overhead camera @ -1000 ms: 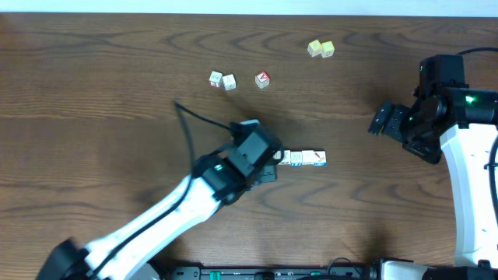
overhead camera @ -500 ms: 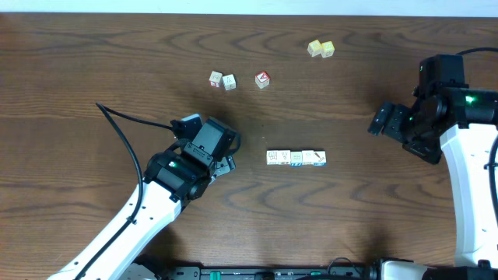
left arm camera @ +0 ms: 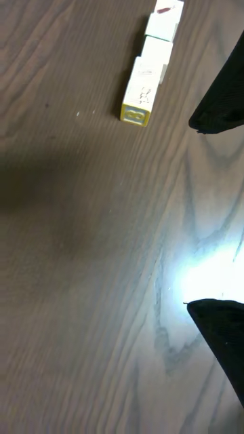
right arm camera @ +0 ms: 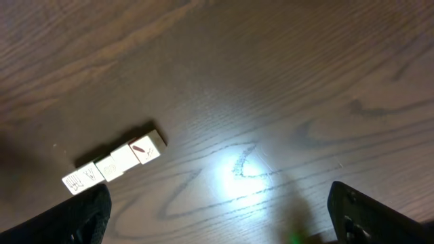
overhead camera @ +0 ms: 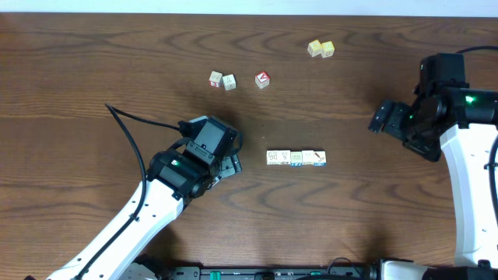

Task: Lift 5 blocks
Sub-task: 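Retract the left arm back and to the left of the row, then swing the right gripper down to the right end of the row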

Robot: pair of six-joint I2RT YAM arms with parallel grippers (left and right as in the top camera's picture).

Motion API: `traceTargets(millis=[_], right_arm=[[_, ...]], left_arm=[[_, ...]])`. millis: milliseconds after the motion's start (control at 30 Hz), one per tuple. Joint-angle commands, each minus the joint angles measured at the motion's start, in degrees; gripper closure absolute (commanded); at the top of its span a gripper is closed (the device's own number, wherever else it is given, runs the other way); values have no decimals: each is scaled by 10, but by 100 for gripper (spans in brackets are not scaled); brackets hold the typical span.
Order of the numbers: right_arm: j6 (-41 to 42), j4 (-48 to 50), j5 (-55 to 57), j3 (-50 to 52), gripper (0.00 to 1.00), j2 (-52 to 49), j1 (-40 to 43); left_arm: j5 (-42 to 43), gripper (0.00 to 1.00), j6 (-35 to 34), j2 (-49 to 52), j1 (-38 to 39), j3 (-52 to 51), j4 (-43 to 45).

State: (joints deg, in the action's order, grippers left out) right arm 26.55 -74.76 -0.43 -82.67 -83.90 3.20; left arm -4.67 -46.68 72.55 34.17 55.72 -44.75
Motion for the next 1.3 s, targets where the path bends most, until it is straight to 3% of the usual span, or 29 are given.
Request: traceTargets(millis=[0, 667, 1267], right_arm=[[2, 4, -8, -7, 1, 3, 1], [39, 224, -37, 142, 1, 2, -21], [88, 279, -50, 155, 1, 2, -21]], left_arm=[[-29, 21, 7, 4, -3, -4, -1], [-44, 21, 7, 4, -3, -4, -2], [-44, 20, 7, 4, -3, -4, -2]])
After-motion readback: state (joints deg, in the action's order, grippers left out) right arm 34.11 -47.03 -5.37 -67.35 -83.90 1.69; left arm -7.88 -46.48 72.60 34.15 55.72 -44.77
